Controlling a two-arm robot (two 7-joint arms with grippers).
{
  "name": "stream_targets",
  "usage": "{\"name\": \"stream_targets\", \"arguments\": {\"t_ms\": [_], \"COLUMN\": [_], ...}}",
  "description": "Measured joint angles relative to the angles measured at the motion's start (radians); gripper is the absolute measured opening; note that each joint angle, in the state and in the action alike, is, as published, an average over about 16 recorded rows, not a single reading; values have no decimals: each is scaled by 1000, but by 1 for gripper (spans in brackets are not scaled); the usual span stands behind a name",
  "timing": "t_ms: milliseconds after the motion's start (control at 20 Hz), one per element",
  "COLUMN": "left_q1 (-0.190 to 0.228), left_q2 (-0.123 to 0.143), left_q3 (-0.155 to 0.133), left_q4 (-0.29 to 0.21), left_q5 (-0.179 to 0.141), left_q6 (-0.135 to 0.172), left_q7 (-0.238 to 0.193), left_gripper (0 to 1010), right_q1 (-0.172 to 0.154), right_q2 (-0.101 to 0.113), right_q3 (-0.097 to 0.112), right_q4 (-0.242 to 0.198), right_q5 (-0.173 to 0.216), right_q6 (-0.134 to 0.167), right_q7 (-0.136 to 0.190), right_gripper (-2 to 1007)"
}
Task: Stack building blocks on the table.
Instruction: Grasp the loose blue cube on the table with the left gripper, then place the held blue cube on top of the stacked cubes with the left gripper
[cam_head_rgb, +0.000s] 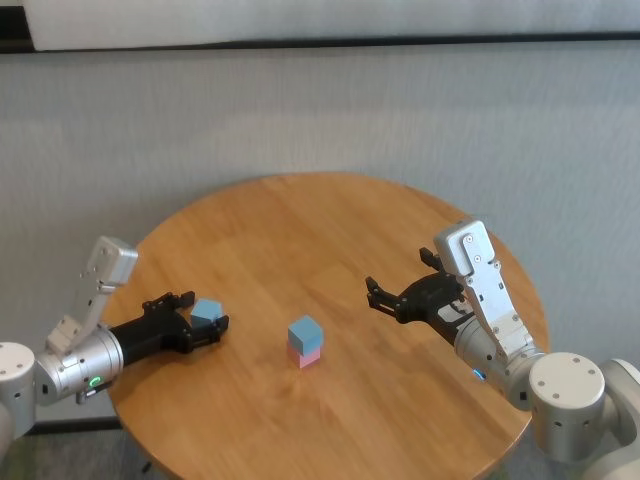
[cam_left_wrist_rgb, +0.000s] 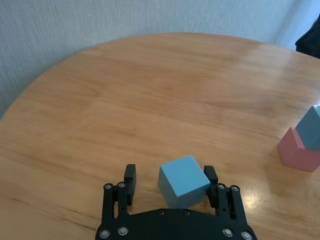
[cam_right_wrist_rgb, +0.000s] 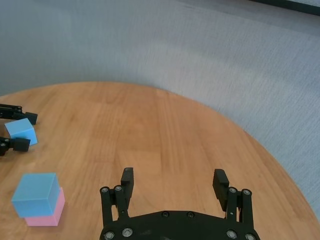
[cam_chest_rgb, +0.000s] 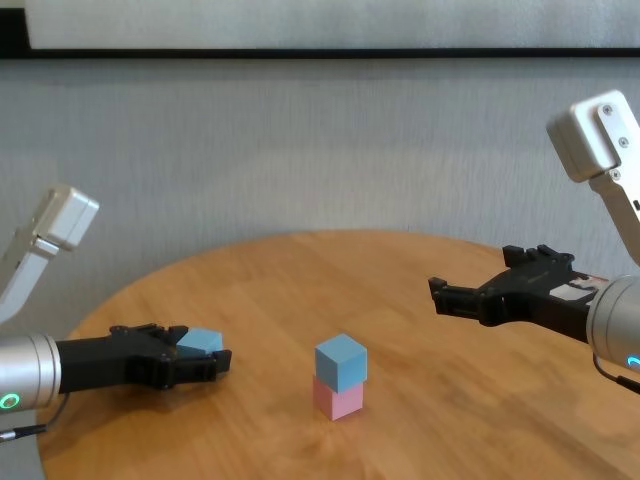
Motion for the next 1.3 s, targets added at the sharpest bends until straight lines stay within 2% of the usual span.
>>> {"name": "stream_targets", "arguments": {"t_ms": [350,550,650,800,900,1300], "left_q1": [-13,-7,4,34,62,200], "left_q2": [-7,-5,-2,10,22,91], "left_q3": [-10,-18,-22,-28,-33,-42], "left_q4": [26,13,-10,-73,-133,-464], "left_q5": [13,19,21,22,20,2], "left_q6": [-12,-8,1,23,42,141], "left_q7": [-5,-3,1,11,19,48], "left_gripper": [671,556,512,457,430,402], "right_q1": [0,0,0,0,0,0], "right_q2": [0,0,0,0,0,0], "right_q3": [0,0,0,0,0,0], "right_q4": [0,0,0,0,0,0], "right_q5": [0,0,0,0,0,0], "right_q6": [0,0,0,0,0,0], "right_q7": [0,0,0,0,0,0], "right_gripper": [1000,1000,1000,1000,1000,1000]}}
